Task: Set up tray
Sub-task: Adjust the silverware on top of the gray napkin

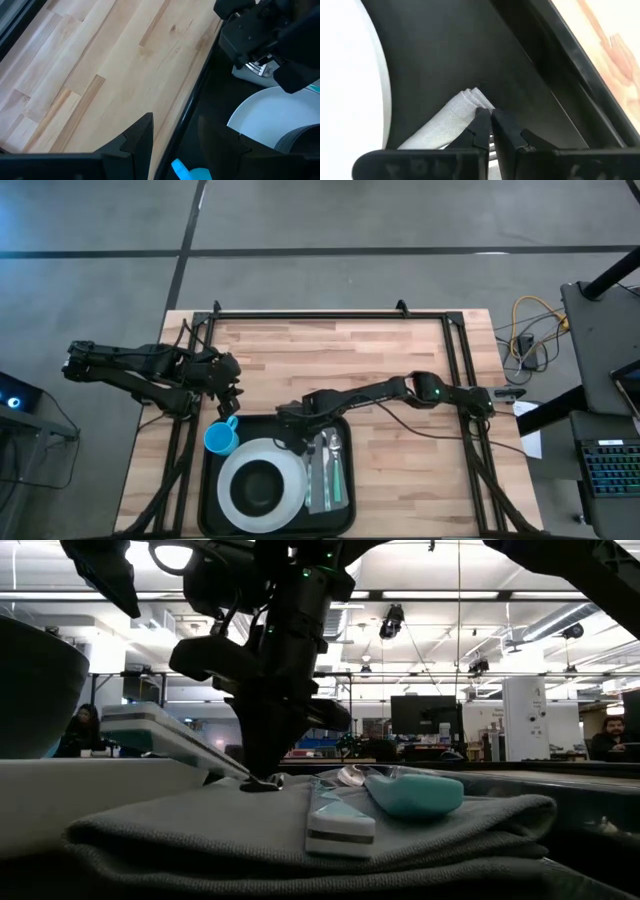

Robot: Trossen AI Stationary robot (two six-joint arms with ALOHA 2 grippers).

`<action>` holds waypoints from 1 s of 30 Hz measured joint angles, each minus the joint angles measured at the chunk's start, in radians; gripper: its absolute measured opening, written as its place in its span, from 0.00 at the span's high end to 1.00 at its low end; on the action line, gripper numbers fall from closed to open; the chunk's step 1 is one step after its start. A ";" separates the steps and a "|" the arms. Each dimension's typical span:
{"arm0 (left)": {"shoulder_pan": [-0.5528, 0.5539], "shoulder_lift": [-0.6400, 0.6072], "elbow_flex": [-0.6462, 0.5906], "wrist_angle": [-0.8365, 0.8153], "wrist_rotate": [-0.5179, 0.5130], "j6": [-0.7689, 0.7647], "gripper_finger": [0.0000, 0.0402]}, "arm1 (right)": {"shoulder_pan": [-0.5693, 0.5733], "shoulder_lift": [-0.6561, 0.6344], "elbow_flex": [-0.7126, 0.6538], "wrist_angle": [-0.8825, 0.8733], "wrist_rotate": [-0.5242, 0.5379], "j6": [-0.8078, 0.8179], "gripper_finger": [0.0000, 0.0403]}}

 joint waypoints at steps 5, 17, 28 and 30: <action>0.000 0.000 0.000 0.000 0.000 0.006 0.66 | 0.007 -0.001 0.000 -0.041 0.026 0.018 0.98; 0.000 0.000 0.000 0.000 0.000 0.009 0.66 | 0.017 -0.014 0.053 -0.053 0.105 0.023 0.98; 0.000 0.000 0.000 -0.001 0.000 0.009 0.66 | 0.075 -0.034 0.114 -0.046 0.000 0.131 0.98; 0.000 0.000 0.000 -0.001 0.000 0.009 0.66 | 0.092 -0.031 0.113 -0.047 -0.043 0.214 0.96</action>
